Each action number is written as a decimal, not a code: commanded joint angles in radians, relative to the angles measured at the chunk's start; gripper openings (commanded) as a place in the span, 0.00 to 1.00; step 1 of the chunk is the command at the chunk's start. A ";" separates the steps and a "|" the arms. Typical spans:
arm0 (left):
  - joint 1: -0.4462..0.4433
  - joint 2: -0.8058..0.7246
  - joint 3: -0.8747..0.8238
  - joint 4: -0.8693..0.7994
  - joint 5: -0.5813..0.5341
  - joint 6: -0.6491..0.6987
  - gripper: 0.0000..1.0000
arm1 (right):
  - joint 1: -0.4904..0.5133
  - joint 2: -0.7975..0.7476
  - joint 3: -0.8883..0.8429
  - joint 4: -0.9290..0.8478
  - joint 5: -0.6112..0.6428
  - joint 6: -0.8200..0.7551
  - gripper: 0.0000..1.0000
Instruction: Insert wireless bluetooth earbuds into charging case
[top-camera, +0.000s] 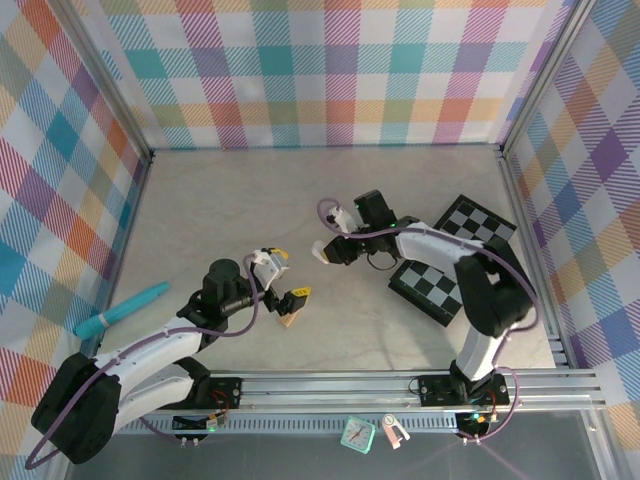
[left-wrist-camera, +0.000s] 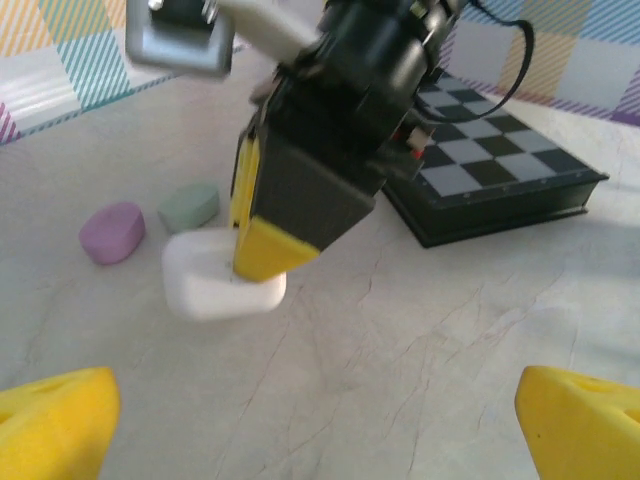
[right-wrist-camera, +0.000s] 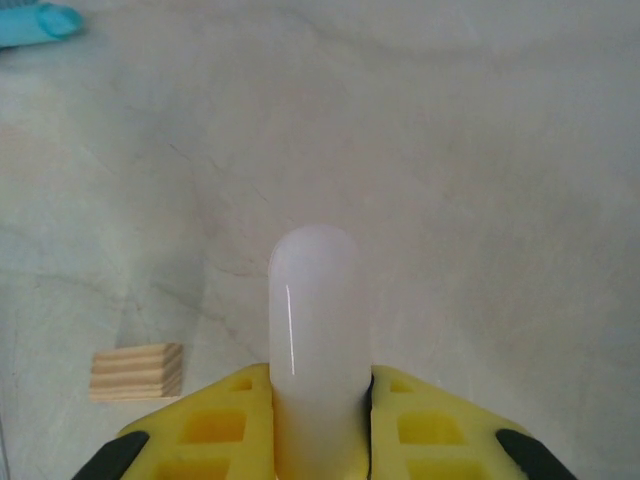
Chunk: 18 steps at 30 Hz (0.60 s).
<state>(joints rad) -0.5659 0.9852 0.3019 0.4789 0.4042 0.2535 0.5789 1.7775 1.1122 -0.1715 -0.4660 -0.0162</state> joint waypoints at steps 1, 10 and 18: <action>-0.012 -0.015 -0.015 -0.020 -0.042 0.029 1.00 | 0.002 0.068 0.027 0.066 -0.035 0.170 0.20; -0.012 -0.045 -0.014 -0.034 -0.077 0.026 1.00 | 0.001 0.224 0.076 0.045 0.016 0.250 0.23; -0.013 -0.158 0.013 -0.215 -0.180 0.081 1.00 | 0.000 0.226 0.088 0.042 0.070 0.256 0.34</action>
<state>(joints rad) -0.5694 0.8688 0.2966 0.3546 0.2913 0.2886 0.5781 1.9839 1.1824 -0.1020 -0.4423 0.2306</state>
